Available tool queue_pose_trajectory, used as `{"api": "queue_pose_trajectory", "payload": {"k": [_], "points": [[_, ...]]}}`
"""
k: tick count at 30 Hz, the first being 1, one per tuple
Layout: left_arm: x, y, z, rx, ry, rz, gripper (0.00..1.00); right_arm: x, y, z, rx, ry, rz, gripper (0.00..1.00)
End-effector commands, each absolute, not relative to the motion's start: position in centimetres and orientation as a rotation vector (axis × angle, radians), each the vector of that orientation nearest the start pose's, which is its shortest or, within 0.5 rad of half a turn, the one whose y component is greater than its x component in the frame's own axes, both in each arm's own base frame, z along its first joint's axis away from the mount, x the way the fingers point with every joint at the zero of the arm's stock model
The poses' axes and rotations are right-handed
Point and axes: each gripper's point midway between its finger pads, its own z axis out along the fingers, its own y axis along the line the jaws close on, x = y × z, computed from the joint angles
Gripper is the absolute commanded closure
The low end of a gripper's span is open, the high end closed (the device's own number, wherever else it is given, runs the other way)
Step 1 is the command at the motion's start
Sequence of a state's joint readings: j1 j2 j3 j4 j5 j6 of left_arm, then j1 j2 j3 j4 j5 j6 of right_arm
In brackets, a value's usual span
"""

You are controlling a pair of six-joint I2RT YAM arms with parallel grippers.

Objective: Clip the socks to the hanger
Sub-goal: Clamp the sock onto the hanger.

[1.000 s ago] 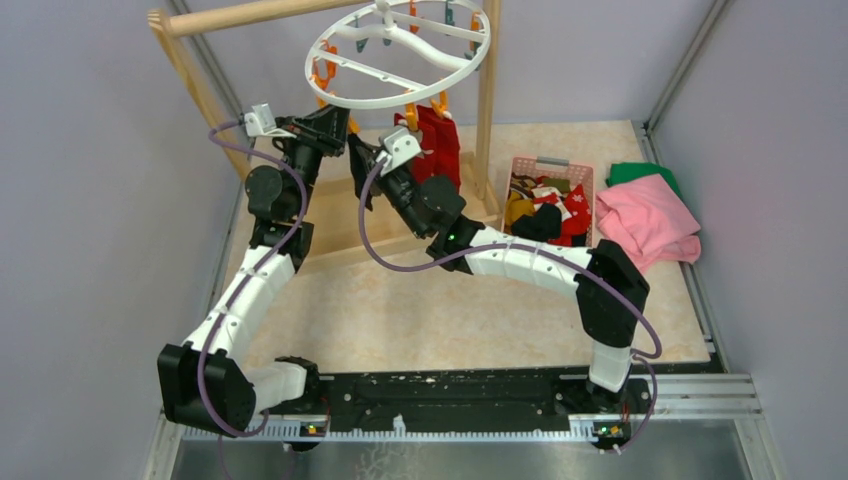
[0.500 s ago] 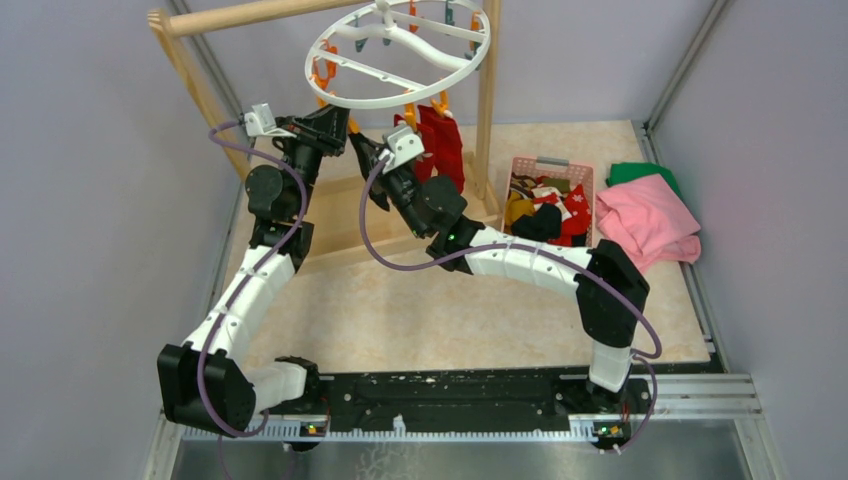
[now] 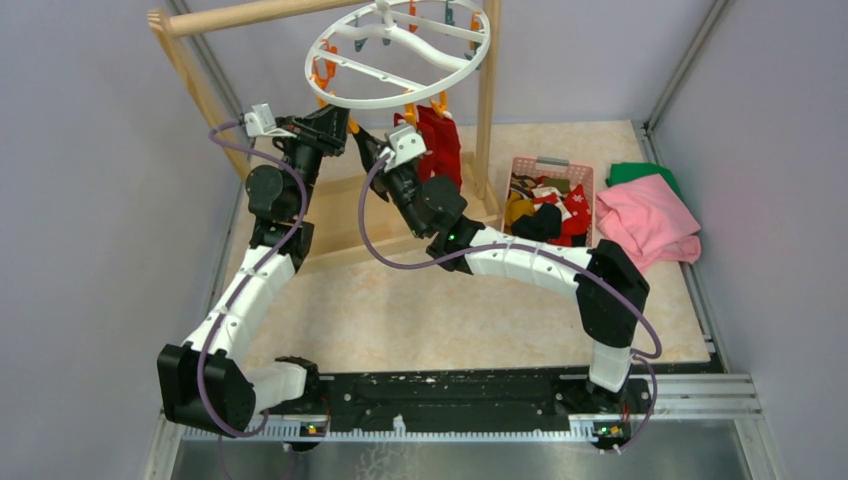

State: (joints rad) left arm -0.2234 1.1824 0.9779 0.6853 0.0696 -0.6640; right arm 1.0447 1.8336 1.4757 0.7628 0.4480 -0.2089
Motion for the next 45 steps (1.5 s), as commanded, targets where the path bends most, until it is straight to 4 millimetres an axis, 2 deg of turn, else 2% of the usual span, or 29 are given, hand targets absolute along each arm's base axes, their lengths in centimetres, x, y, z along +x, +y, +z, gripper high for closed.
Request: {"api": "queue_pose_trajectory", "payload": {"k": [1, 25, 45], "points": [[39.1, -13.4, 44.3, -0.203, 1.174, -0.863, 1.00, 35.2, 44.1, 42.0, -0.289, 1.119, 0.485, 1.00], [39.6, -13.6, 43.3, -0.222, 1.196, -0.872, 1.00, 33.9, 45.8, 43.0, -0.352, 1.057, 0.557, 1.00], [39.8, -13.8, 42.9, -0.227, 1.207, -0.880, 1.00, 33.4, 46.8, 43.8, -0.427, 1.005, 0.517, 1.00]]}}
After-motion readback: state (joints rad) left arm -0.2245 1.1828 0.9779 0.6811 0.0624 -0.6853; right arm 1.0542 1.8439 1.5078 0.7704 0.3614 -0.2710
